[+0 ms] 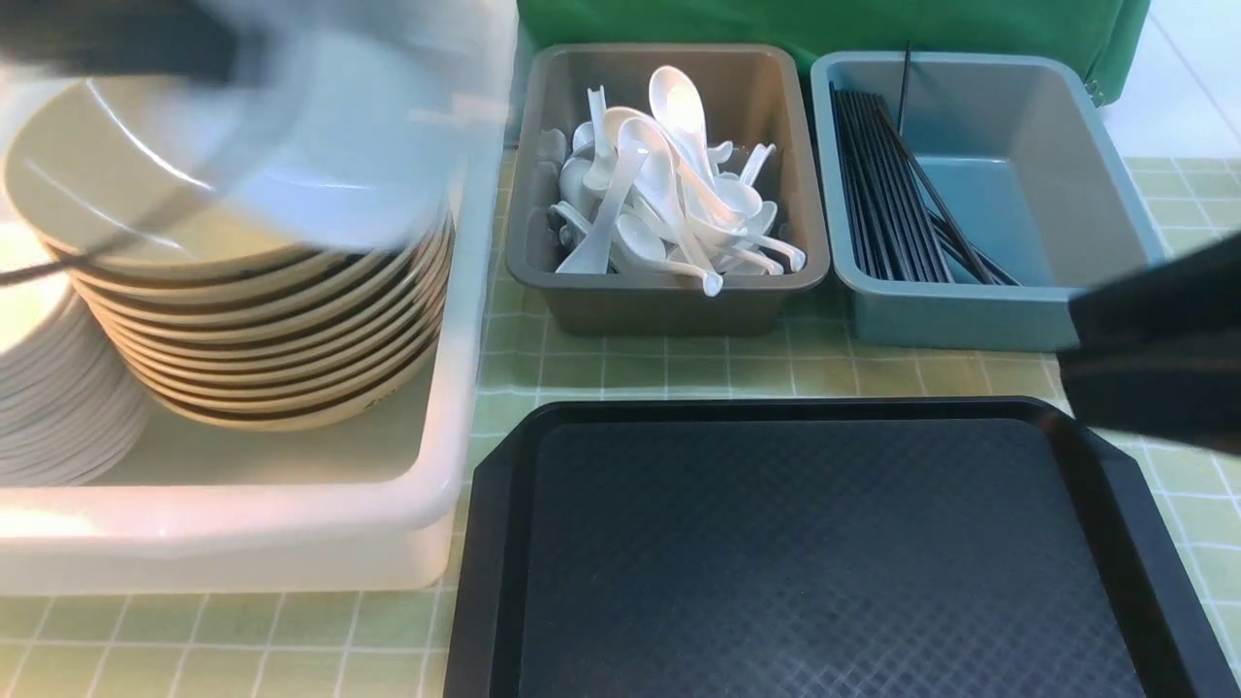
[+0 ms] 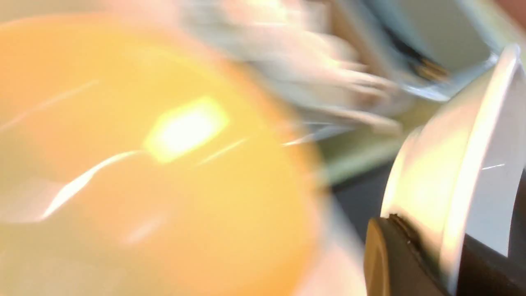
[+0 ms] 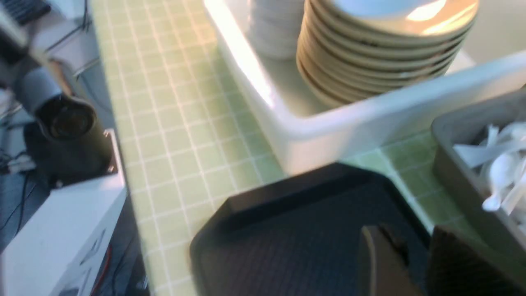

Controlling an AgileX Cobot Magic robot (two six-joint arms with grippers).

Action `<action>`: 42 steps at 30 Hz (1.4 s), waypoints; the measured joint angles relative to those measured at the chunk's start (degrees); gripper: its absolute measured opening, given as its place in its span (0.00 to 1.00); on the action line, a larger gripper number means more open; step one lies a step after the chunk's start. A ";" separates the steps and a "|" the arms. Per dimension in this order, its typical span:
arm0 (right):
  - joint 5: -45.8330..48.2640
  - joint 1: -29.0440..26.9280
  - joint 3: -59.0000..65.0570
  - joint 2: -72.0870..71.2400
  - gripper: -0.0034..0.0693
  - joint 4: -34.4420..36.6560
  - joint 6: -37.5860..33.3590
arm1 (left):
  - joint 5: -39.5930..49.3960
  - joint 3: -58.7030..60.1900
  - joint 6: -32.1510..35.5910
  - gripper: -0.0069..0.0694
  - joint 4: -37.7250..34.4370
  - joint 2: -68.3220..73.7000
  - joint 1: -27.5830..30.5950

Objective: On green table put chopsticks spoon bowls plates into blue grey white boxes.
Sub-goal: 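Place the white bowl into the white bin with the other dishes with the left gripper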

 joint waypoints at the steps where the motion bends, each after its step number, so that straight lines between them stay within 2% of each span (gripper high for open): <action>1: -0.08 0.00 0.00 0.00 0.30 0.16 0.00 | -0.15 1.04 -0.05 0.11 -0.21 -0.81 1.13; 2: -0.64 0.00 0.00 0.00 0.30 0.44 -0.60 | -1.38 4.20 -0.42 0.11 -1.19 -2.88 8.50; 4: -1.04 0.00 0.00 0.00 0.30 1.14 -1.41 | -5.07 8.68 -2.36 0.11 -3.39 -4.70 17.00; 5: -1.04 0.00 0.00 0.00 0.30 1.14 -1.48 | -5.94 9.06 -3.07 0.11 -3.77 -4.77 17.71; 7: -1.20 0.00 0.00 0.00 0.30 1.34 -2.11 | -11.56 13.05 -8.16 0.11 -5.27 -4.08 23.69; 10: -0.92 0.00 0.00 0.00 0.31 1.45 -2.23 | -17.67 15.62 -11.87 0.11 -5.43 -1.54 26.43; 15: 0.22 0.00 0.00 0.00 0.31 1.45 -2.26 | -22.90 16.30 -14.38 0.11 -5.85 2.39 26.97; 26: -0.12 0.00 0.00 0.00 0.32 1.45 -3.02 | -23.02 16.30 -18.56 0.12 -5.88 9.46 25.39; 32: -0.30 0.00 0.00 0.00 0.32 1.45 -3.82 | -23.21 16.30 -20.32 0.25 -5.35 10.81 22.39; 38: -0.30 0.00 0.00 0.00 0.33 1.45 -3.82 | -22.21 15.85 -22.37 0.51 -3.18 11.08 21.09; 42: -0.30 0.00 0.00 0.00 0.33 1.45 -3.82 | -17.90 14.41 -23.76 0.72 2.92 11.08 21.09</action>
